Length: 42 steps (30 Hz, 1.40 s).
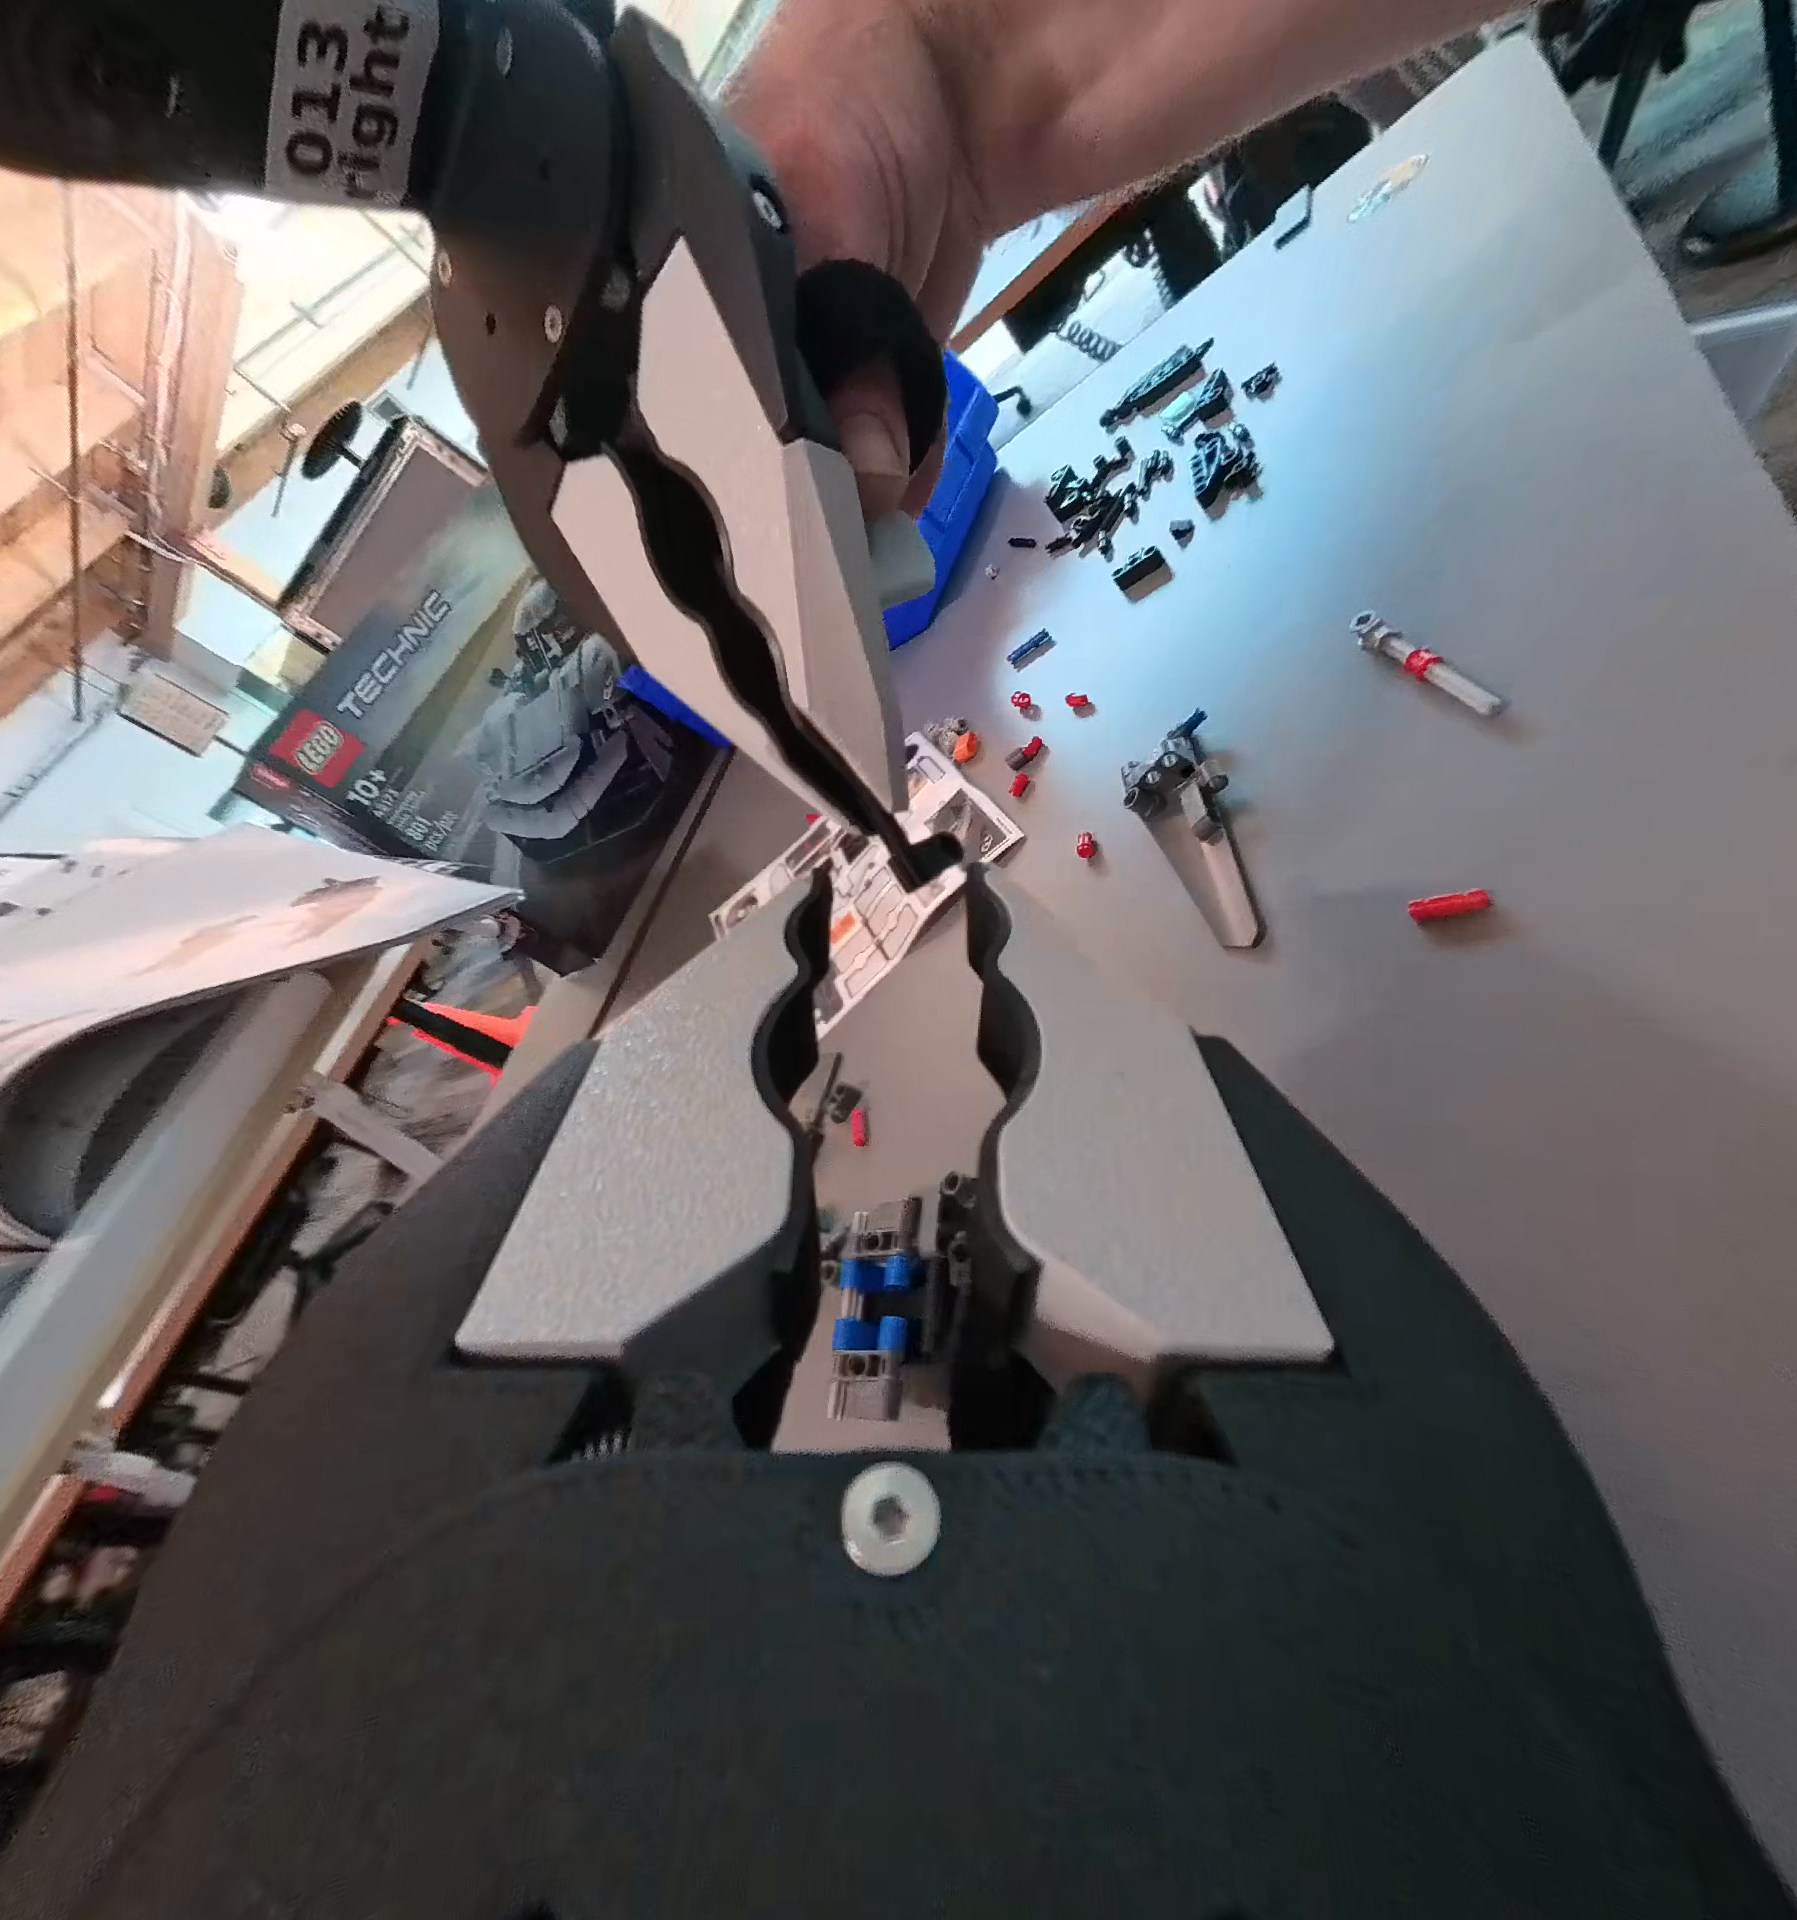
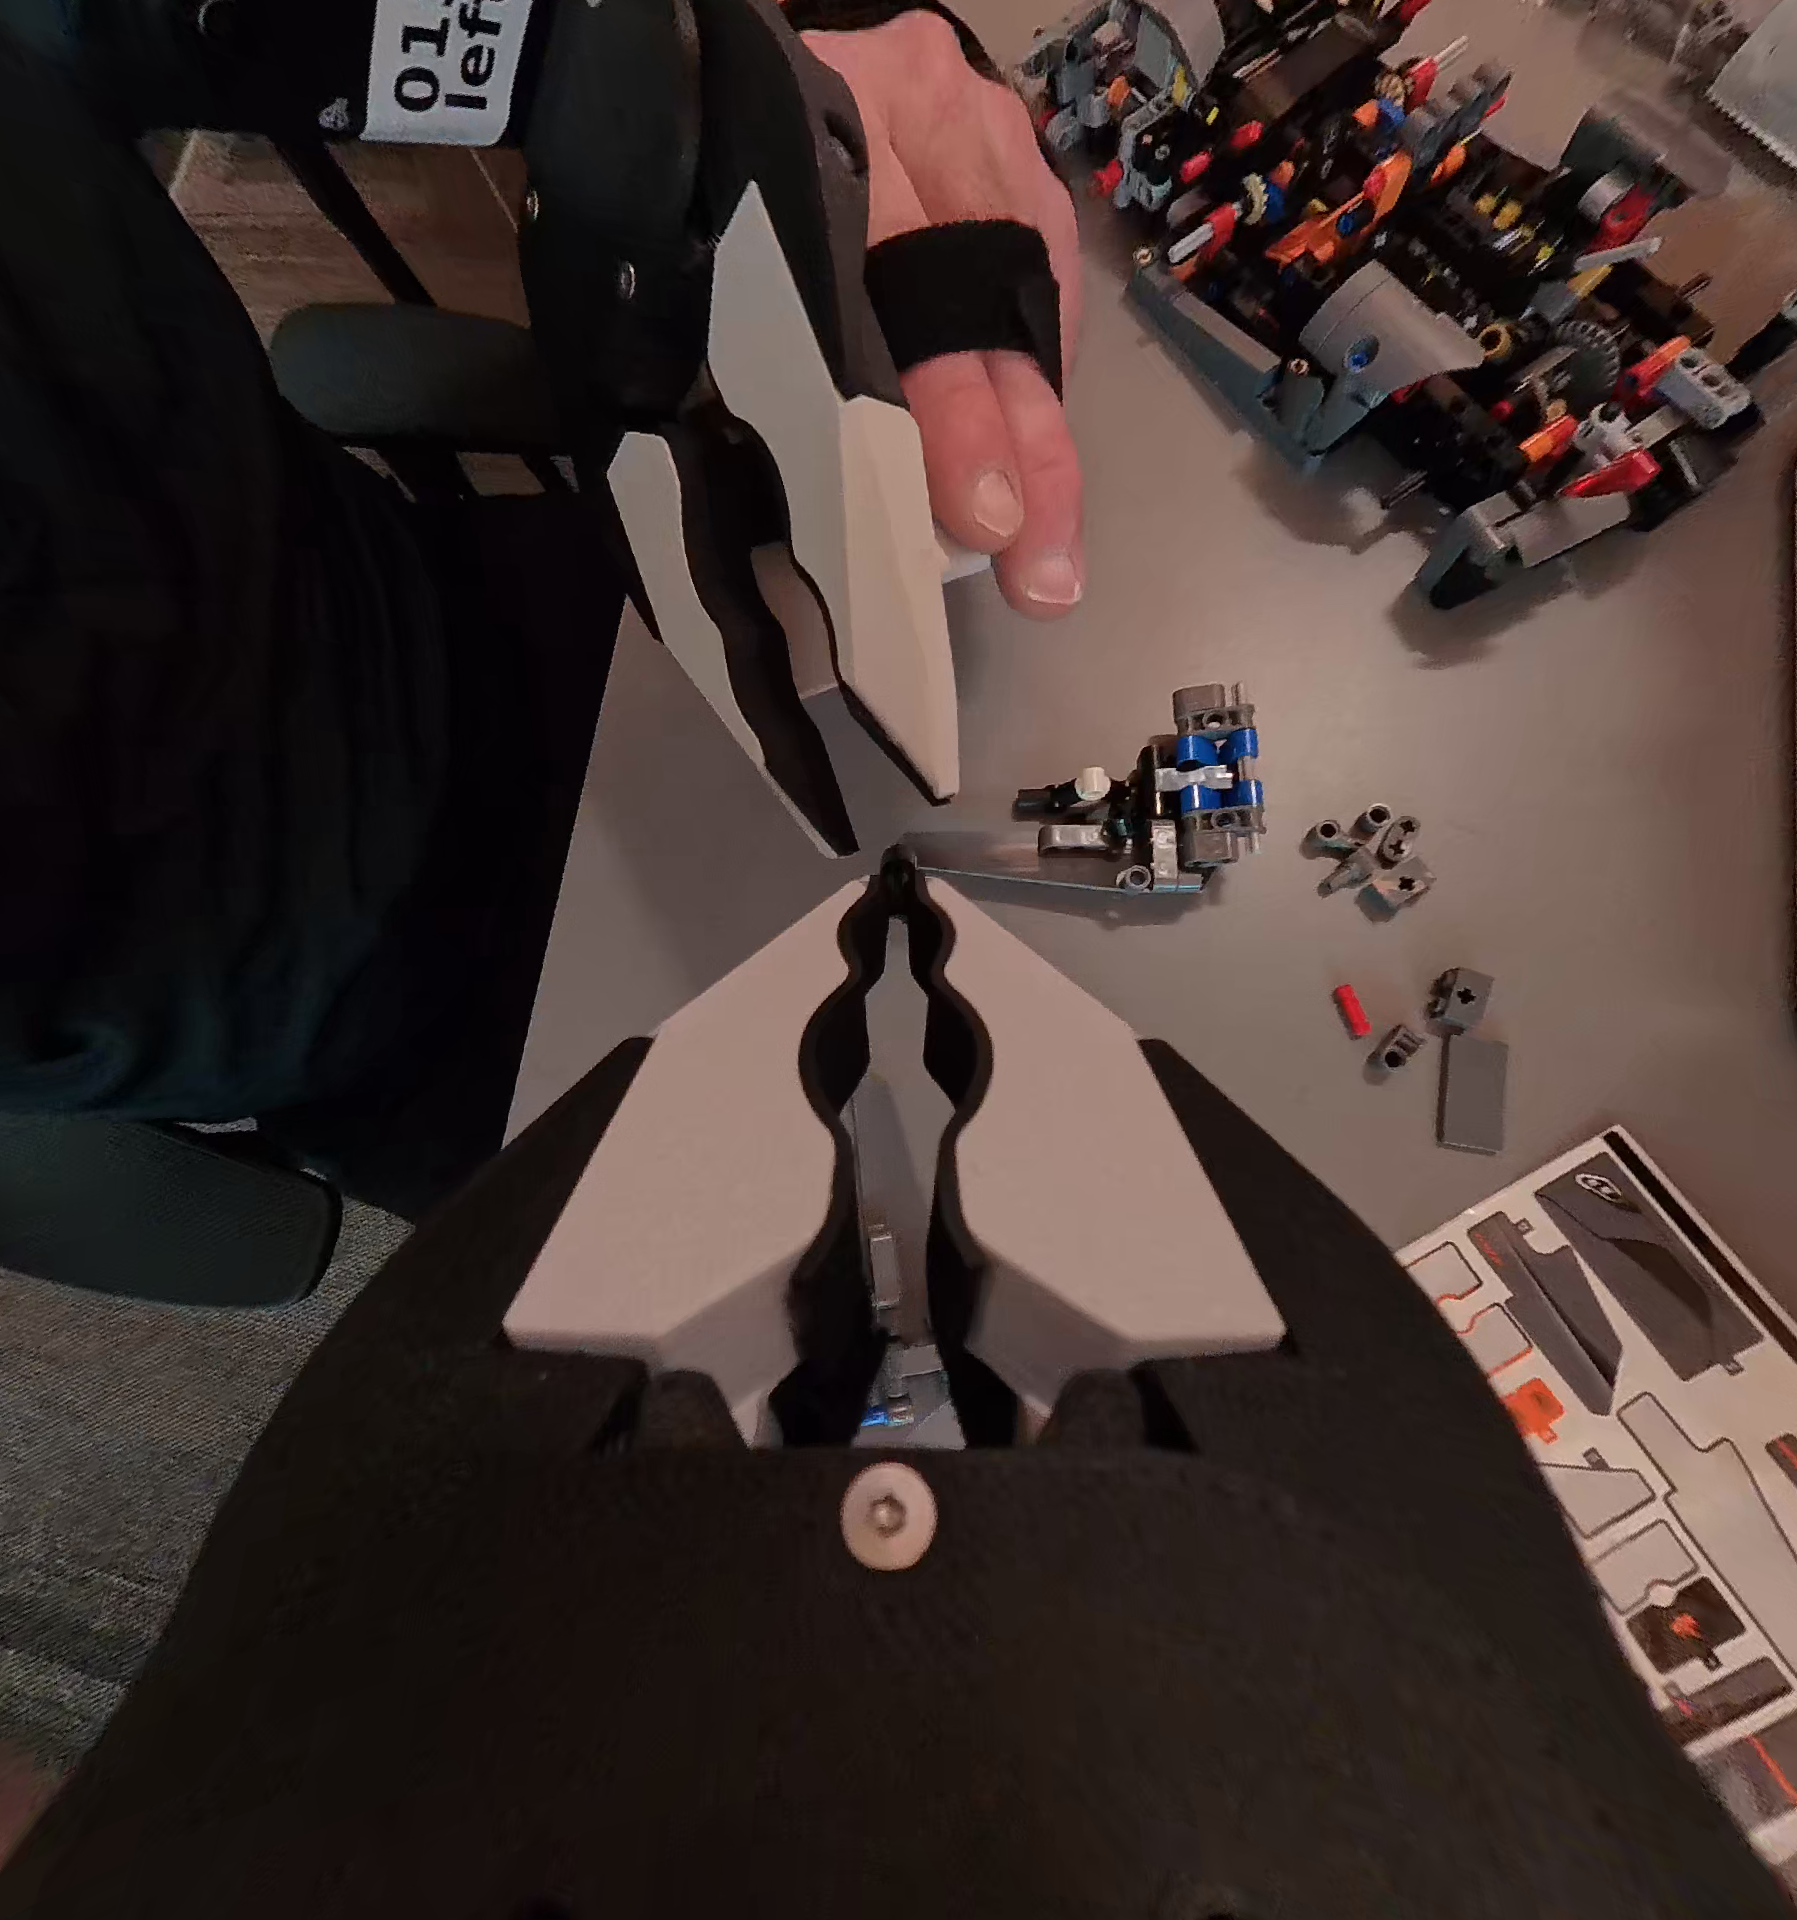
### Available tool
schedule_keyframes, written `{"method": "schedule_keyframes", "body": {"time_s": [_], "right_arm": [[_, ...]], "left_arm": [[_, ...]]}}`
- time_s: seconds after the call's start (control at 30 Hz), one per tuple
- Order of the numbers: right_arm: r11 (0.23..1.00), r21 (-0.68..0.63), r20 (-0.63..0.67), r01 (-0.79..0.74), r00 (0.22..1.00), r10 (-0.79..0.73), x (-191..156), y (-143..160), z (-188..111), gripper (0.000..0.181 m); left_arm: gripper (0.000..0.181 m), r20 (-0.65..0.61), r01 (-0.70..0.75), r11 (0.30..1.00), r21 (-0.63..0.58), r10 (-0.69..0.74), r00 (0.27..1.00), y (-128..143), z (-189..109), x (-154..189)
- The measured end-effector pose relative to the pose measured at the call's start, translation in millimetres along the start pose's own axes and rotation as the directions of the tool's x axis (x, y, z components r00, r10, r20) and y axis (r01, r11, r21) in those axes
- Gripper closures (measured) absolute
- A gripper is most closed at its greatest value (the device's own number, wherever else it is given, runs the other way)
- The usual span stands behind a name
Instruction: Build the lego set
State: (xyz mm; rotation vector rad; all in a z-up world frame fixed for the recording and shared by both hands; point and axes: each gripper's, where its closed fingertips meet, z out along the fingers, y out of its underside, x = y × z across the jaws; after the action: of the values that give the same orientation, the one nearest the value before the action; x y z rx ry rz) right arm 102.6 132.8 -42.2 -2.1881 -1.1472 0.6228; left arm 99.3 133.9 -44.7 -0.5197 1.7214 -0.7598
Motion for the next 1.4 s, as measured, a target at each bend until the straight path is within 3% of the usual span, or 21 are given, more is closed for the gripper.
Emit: {"method": "schedule_keyframes", "body": {"time_s": [0.4,0.87,1.13,1.27,1.4], "right_arm": [[0.983,-0.155,-0.145,0.1,0.982,-0.123,7.1,2.7,4.7,0.18],[0.951,-0.256,-0.201,0.171,0.953,-0.225,10.0,-2.0,9.3,0.181],[0.974,-0.179,-0.252,0.138,0.951,-0.181,15.2,-10.6,-0.9,0.18],[0.992,-0.082,-0.269,0.093,0.957,-0.112,15.7,-14.2,-10.7,0.179],[0.995,0.095,-0.282,0.016,0.959,0.012,19.5,-25.4,-21.8,0.179]], "left_arm": [[0.16,-0.101,0.213,0.977,0.022,-0.21,0.973,1.3,4.3,1.6],[0.177,-0.112,0.272,0.962,0.014,-0.269,0.957,4.7,5.4,-3.9],[0.175,-0.075,0.296,0.955,0.032,-0.293,0.953,3.4,1.7,-18.0],[0.17,-0.056,0.295,0.955,0.041,-0.293,0.955,2.9,1.4,-21.8],[0.162,0.025,0.235,0.971,0.051,-0.236,0.971,3.1,1.3,-29.8]]}}
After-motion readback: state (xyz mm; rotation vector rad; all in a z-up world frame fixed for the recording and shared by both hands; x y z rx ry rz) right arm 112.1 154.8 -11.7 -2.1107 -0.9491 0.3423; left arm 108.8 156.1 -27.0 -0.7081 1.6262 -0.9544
